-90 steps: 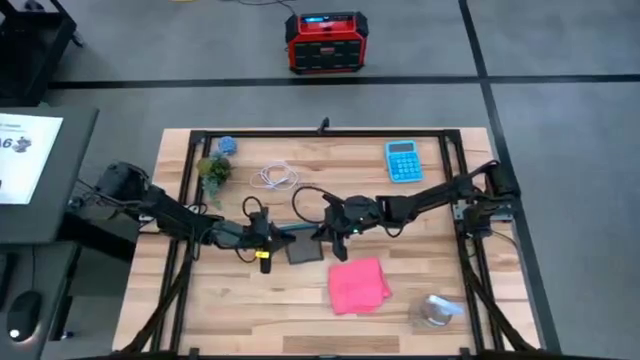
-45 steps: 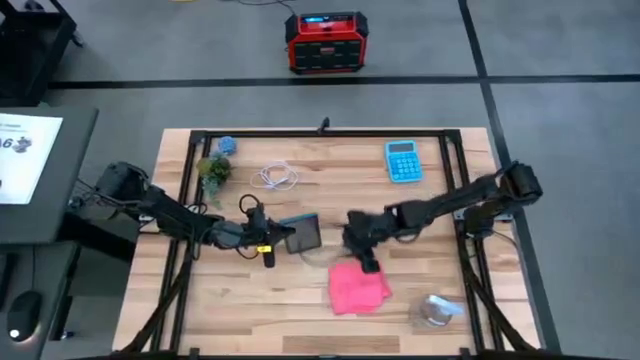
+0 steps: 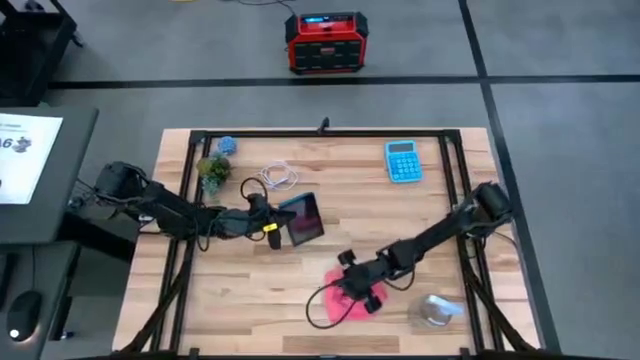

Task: Apply microfiber cloth
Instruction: Wipe the front of the cellphone with the pink microfiber cloth

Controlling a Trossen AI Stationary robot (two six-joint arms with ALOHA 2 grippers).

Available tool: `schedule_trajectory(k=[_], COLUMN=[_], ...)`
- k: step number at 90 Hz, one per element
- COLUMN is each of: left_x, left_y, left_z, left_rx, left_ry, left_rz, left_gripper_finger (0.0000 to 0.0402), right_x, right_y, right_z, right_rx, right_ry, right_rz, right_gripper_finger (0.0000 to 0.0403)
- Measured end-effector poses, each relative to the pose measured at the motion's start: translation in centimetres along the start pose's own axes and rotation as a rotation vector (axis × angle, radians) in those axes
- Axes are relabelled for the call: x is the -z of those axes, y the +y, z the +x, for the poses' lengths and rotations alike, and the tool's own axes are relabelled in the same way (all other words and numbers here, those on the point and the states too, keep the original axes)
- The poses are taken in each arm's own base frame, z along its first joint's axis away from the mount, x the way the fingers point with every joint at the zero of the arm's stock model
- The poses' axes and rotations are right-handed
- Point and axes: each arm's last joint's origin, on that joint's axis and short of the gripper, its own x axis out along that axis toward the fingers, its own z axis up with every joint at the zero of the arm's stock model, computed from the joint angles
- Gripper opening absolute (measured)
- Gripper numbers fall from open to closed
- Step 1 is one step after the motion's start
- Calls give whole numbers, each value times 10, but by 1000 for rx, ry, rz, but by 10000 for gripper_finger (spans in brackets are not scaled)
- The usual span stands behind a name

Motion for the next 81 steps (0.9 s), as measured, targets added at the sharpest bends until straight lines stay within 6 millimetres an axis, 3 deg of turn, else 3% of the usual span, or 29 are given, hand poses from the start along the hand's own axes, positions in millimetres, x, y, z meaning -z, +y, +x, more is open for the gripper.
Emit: schedule_trajectory(k=[6,18,38,62,81], left_x=[0,1,4,6,5], left_y=[0,0,-6,-11,-11], left_z=[0,0,-3,-5,-5], left_rx=[-1,11,60,89,93], left_ry=[3,14,31,25,13], left_rz=[-12,-37,-51,-73,-78], left_gripper_finger=[4,4,4,5,6], right_x=[-4,-24,-48,-41,-28], right_y=[-3,-15,-53,-109,-120], right_z=[0,-5,-11,-12,16], right_rx=[84,314,488,569,490], right_ry=[6,-34,-61,-84,-98], right_rz=[-31,-182,-379,-349,-335], right_gripper_finger=[14,11,2,1,0])
